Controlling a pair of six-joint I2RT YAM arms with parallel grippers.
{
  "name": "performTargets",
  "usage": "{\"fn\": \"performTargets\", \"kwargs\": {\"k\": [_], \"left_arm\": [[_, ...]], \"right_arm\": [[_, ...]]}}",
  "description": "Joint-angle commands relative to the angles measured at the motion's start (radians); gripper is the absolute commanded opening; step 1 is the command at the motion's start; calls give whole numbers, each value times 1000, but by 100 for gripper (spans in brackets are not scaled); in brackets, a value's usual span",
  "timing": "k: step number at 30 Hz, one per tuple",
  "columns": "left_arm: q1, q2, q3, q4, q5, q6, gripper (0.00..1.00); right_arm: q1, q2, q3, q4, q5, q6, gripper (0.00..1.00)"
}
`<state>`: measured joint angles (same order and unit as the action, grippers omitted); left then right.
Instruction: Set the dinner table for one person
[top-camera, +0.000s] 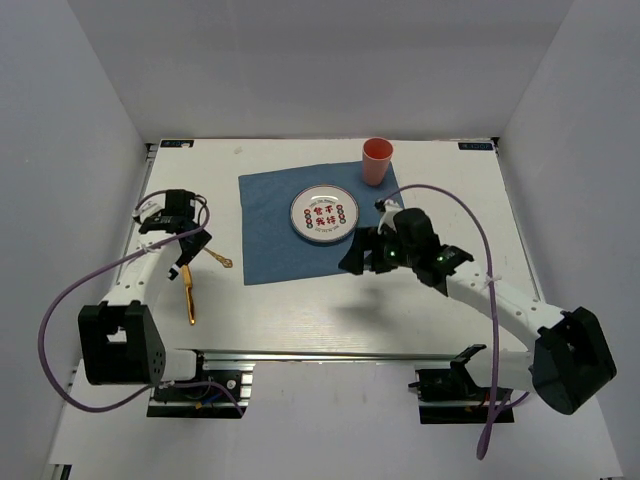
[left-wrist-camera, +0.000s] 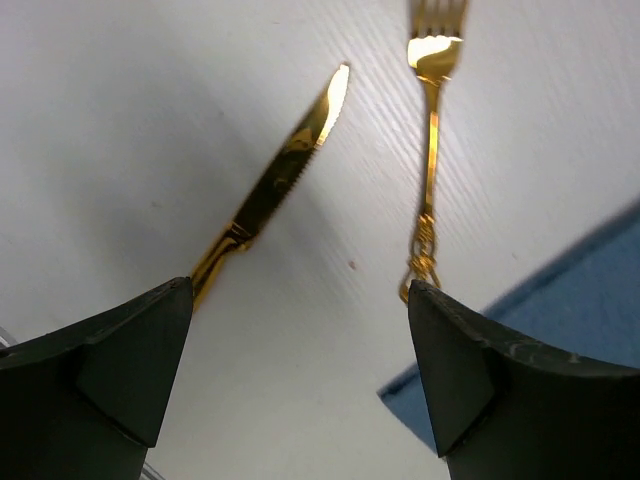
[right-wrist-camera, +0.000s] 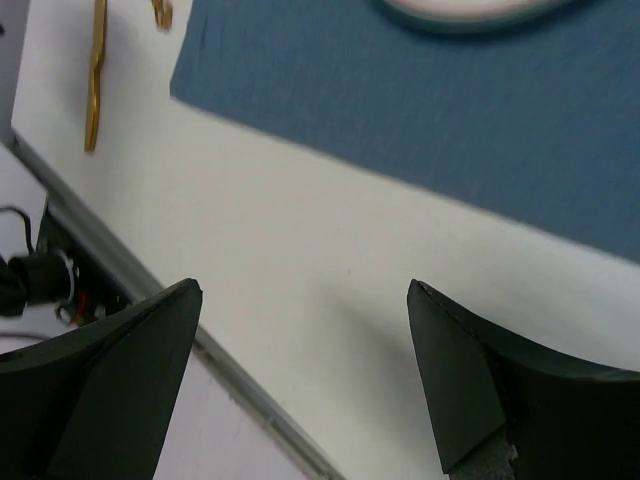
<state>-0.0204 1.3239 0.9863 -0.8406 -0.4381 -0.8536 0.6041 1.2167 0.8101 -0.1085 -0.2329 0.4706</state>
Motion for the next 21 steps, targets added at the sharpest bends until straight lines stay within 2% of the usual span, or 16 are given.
{"fn": "performTargets", "kwargs": {"k": [1,2,4,8,16,21], "left_arm": [[68,44,-49,47,-16,-16,98],[88,44,-79,133,36,41,98],[97,78,-66,159,74,77,98],[115,139,-21,91,101,68,98],[125,21,-297,213,173,-13,93],[125,-31,-397,265,145,-25,90]], "right_arm": [[54,-53,-43,213,-75,79,89],[62,-42,-51,213,-83,66,89],[83,-14,-57,216,-101,56,89],[103,6,-68,228,-134,40,89],[115,20,-32,204,-144,5,89],[117,-16,-55,201,-120,-4,89]]}}
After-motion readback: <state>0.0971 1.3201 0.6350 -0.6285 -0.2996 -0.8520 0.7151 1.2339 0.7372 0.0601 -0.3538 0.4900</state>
